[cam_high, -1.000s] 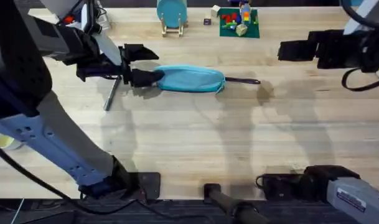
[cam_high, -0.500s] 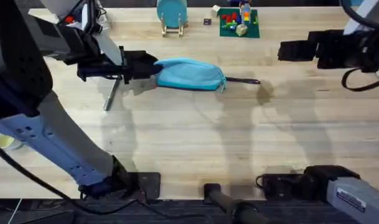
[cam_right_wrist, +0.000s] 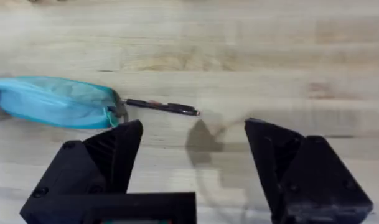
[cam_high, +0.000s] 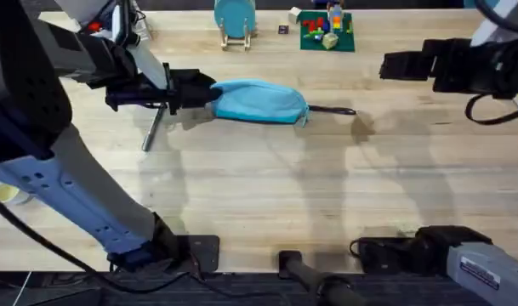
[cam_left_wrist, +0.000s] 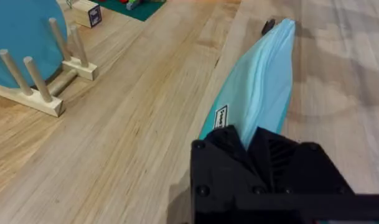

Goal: Unzip the bag, pick up the pens from the table one at a time and place them inside, then zip the bag closed.

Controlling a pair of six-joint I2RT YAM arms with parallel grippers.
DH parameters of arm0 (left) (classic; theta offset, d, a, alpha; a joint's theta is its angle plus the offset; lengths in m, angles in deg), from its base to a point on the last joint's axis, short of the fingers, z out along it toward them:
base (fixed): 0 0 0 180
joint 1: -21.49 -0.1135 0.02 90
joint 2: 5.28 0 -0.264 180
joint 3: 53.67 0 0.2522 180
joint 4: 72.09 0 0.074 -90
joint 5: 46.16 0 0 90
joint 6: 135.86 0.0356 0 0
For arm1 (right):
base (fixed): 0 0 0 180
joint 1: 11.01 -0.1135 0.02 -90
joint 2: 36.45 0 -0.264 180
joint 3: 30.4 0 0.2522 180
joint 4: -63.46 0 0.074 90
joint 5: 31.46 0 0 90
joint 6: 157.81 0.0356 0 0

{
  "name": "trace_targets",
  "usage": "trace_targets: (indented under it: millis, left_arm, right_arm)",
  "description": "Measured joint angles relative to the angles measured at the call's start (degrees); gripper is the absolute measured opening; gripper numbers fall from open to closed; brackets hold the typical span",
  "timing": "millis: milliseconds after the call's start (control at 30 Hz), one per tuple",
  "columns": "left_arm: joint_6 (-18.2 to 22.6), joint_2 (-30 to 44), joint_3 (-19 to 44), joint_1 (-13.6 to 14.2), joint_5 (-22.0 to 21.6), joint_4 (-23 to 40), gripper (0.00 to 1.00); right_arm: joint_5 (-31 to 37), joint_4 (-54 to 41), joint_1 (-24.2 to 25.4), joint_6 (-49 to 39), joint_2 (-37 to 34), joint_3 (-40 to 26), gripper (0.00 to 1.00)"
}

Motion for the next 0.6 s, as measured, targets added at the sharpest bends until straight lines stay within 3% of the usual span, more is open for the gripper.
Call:
trace_targets:
  millis: [300,600]
  left_arm:
    - [-0.02,0.00,0.00,0.11,0.02,-1.38,0.045]
    - [-0.02,0.00,0.00,0.17,0.02,-2.14,0.045]
  right_arm:
    - [-0.15,-1.40,-0.79,4.85,0.00,0.00,0.997]
    - [-4.30,-1.40,-2.67,-1.39,0.00,0.00,0.996]
